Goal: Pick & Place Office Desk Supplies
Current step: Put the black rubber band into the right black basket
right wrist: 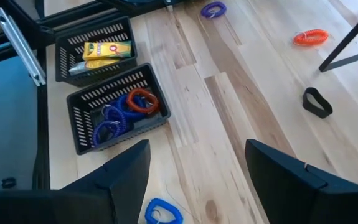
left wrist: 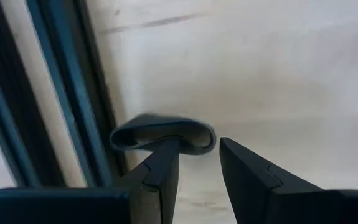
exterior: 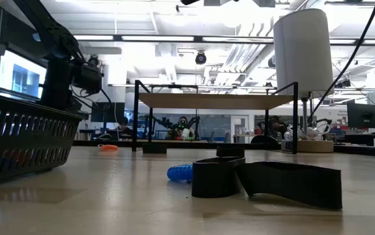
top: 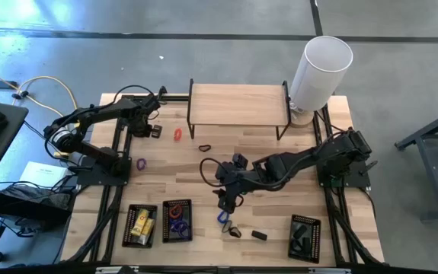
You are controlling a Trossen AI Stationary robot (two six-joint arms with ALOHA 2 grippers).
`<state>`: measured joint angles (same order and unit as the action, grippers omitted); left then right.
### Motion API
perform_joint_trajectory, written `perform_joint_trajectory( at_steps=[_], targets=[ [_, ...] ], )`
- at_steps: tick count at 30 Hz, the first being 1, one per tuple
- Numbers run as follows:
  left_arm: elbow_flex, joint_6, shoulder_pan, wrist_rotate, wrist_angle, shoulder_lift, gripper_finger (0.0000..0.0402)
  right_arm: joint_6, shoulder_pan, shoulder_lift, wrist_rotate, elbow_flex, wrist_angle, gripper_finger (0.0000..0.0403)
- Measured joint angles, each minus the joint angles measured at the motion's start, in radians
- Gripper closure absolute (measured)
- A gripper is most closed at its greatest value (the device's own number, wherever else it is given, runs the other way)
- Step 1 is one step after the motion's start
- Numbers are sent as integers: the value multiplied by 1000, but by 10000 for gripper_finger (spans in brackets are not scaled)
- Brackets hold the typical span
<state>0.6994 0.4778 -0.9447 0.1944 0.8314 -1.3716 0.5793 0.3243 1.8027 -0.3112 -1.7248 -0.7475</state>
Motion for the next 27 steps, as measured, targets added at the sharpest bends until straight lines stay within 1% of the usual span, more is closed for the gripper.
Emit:
perform_joint_trajectory(
  at_steps=[7,12,20,27],
  targets=[
    [0,-8,0,3,-34,0,294,-13,-11,0,0,0,-7,151],
    [0,-26,0,38,-45,0,294,-26,-13,0,0,0,-12,151],
    [-18,-26,0,63,-62,-1,294,-33,-13,0,0,0,-15,151],
    [-18,-25,0,100,-63,-52,294,-34,-13,0,0,0,-15,151]
  ],
)
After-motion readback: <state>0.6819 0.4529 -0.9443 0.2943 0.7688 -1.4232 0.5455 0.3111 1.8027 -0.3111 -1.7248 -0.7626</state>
